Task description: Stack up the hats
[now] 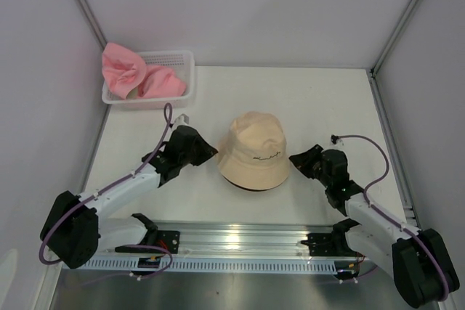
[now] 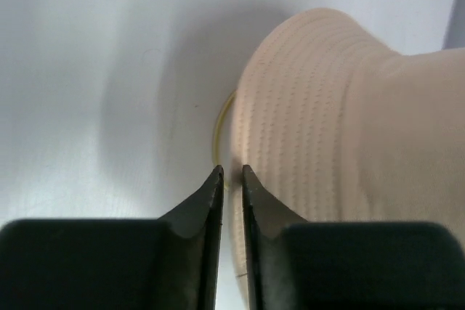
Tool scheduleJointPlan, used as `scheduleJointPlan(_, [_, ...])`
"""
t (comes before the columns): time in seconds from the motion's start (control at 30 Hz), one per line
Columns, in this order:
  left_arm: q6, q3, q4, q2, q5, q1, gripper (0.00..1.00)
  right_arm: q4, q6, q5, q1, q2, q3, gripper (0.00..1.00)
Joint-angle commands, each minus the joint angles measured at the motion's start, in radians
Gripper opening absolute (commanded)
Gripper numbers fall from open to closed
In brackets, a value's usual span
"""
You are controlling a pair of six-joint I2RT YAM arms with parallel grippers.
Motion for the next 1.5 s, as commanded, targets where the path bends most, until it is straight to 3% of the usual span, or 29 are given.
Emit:
scheduleJointPlan(0.0, [0.089,0.028,-0.155,-0.035,-0.081,0.002,0.22,-0.2,-0.107,0.101,0.004,-0.061,0.06,0.3])
scheduleJointPlan(0.03, [0.103,0.045,-0.178,-0.051,-0.088,0.002,0.35,-0.24,-0.134,0.112,0.003,-0.078,0.089,0.52])
scheduleJointPlan(0.13, [0.167,0.161,-0.279,-0.087,-0.145,0.019,0.74,-0.442,-0.249,0.158,-0.029,-0.118,0.261,0.92])
scheduleJointPlan(0.2, [0.21,0.205,-0.318,-0.126,-0.179,0.053,0.92,-0.561,-0.314,0.163,-0.099,-0.108,0.411,1.0])
scheduleJointPlan(0.27, [0.244,0.298,-0.34,-0.141,-0.185,0.146,0.99,-0.614,-0.351,0.126,-0.156,-0.086,0.503,0.99])
scheduleJointPlan(0.4, [0.446,0.488,-0.289,-0.074,-0.208,0.306,0.99,-0.558,-0.436,0.123,-0.23,-0.002,0.673,0.99])
scheduleJointPlan(0.43, [0.474,0.639,-0.309,-0.04,-0.235,0.352,1.0,-0.526,-0.441,0.112,-0.242,0.038,0.696,0.99])
scheduleJointPlan(0.47, [0.538,0.689,-0.341,-0.002,-0.249,0.376,1.0,-0.509,-0.444,0.105,-0.244,0.055,0.713,0.99])
scheduleJointPlan(0.63, [0.6,1.049,-0.479,0.317,-0.213,0.56,1.0,-0.409,-0.437,0.027,-0.246,0.152,0.76,0.99])
scheduleJointPlan(0.7, [0.623,1.108,-0.534,0.409,-0.175,0.652,1.0,-0.392,-0.431,0.02,-0.246,0.195,0.758,1.0])
scheduleJointPlan(0.8, [0.699,1.241,-0.55,0.573,-0.087,0.706,0.99,-0.378,-0.434,0.016,-0.246,0.253,0.767,0.99])
scheduleJointPlan(0.93, [0.894,1.323,-0.542,0.756,-0.07,0.71,0.99,-0.361,-0.437,0.003,-0.247,0.322,0.795,0.99])
scheduleJointPlan(1.07, [0.963,1.403,-0.544,0.856,-0.117,0.713,1.0,-0.352,-0.443,-0.014,-0.247,0.379,0.819,0.99])
scheduleJointPlan(1.33, [0.985,1.535,-0.516,0.983,-0.245,0.711,0.95,-0.343,-0.43,0.002,-0.249,0.437,0.835,1.0])
scheduleJointPlan(1.47, [0.989,1.52,-0.504,0.971,-0.266,0.711,0.93,-0.338,-0.434,0.0,-0.249,0.468,0.865,1.0])
